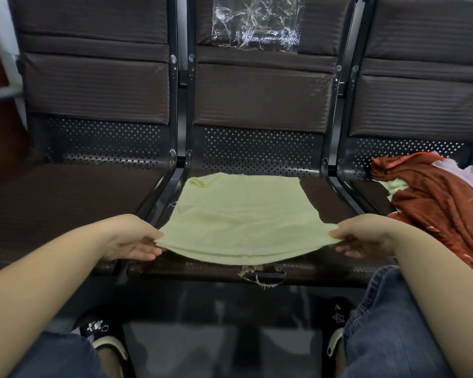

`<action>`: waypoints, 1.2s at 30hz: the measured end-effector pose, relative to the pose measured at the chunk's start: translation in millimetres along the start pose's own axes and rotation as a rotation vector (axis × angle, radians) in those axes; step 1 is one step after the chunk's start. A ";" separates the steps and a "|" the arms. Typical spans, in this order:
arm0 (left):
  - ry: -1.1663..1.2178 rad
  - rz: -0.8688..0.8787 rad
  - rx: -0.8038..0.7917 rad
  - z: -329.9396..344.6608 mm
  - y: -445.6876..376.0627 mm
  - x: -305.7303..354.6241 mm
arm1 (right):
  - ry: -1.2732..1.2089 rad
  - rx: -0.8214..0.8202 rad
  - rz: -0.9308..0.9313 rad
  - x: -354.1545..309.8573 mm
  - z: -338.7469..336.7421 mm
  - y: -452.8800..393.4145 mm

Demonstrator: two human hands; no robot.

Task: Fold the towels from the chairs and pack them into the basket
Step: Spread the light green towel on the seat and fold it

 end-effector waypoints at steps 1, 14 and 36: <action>0.062 0.024 -0.011 -1.8 3.6 5.5 | -0.029 0.000 -0.055 -2.5 -4.5 2.0; 0.745 0.519 -0.459 -22.9 43.9 69.0 | -0.449 -0.754 -0.578 -23.8 -7.9 66.9; -0.365 0.414 0.135 16.4 -89.5 41.3 | 0.249 0.372 -0.363 -82.5 38.5 -55.7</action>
Point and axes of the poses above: each hand's wrist, its own y-axis away from the middle knuckle, its own z-axis out of the palm, x = y × z, the point moved 5 cm from there along -y, towards the middle knuckle, and after that the axes turned 14 degrees about z, right-handed, at the moved point
